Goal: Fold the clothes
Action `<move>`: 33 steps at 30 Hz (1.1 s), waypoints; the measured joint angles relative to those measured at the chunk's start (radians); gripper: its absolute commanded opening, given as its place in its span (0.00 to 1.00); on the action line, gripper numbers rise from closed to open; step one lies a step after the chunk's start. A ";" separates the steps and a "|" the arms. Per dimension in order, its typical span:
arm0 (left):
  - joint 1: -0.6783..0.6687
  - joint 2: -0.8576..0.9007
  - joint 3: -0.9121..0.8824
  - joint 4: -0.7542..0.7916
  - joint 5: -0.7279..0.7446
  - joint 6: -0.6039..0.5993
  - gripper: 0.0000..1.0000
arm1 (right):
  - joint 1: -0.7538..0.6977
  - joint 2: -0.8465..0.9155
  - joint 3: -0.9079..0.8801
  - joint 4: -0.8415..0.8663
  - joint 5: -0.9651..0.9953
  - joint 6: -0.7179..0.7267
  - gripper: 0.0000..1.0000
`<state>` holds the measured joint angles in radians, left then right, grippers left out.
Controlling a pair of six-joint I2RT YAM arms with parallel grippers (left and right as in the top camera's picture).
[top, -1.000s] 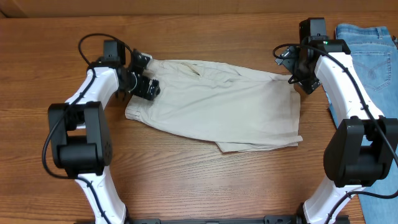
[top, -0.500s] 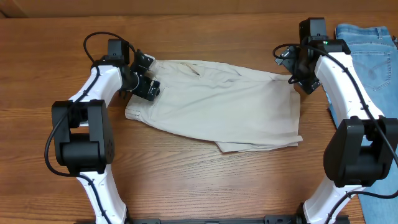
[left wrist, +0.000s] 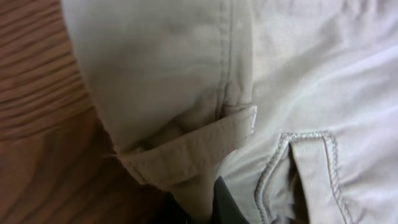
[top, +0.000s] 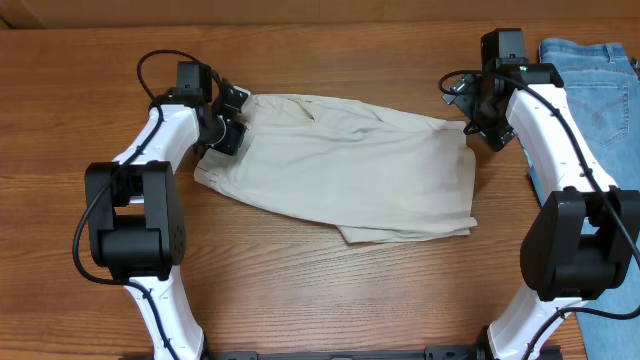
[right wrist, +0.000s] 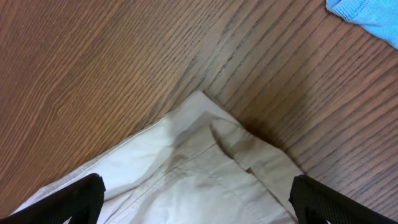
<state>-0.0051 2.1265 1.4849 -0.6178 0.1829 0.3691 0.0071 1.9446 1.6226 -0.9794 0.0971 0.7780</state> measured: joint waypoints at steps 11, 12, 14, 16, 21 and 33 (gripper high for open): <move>0.105 0.000 0.009 0.008 -0.219 -0.269 0.04 | 0.000 0.000 0.000 0.000 0.000 0.000 1.00; 0.129 0.000 0.010 0.002 -0.234 -0.296 0.04 | 0.000 0.000 0.000 0.000 0.000 0.000 1.00; 0.173 0.000 0.010 -0.007 -0.258 -0.343 0.04 | 0.000 0.000 0.000 0.000 0.000 0.000 1.00; 0.214 0.000 0.013 -0.012 -0.274 -0.376 0.04 | 0.000 0.000 0.000 0.000 0.000 0.000 1.00; 0.272 0.000 0.013 -0.015 -0.277 -0.377 0.04 | 0.000 0.000 0.000 0.000 0.000 0.000 1.00; 0.273 0.002 0.016 -0.016 -0.273 -0.254 0.28 | 0.000 0.000 0.000 0.000 0.000 0.000 1.00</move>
<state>0.2680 2.1281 1.5009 -0.6334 -0.0898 0.1154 0.0071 1.9446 1.6226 -0.9794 0.0975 0.7780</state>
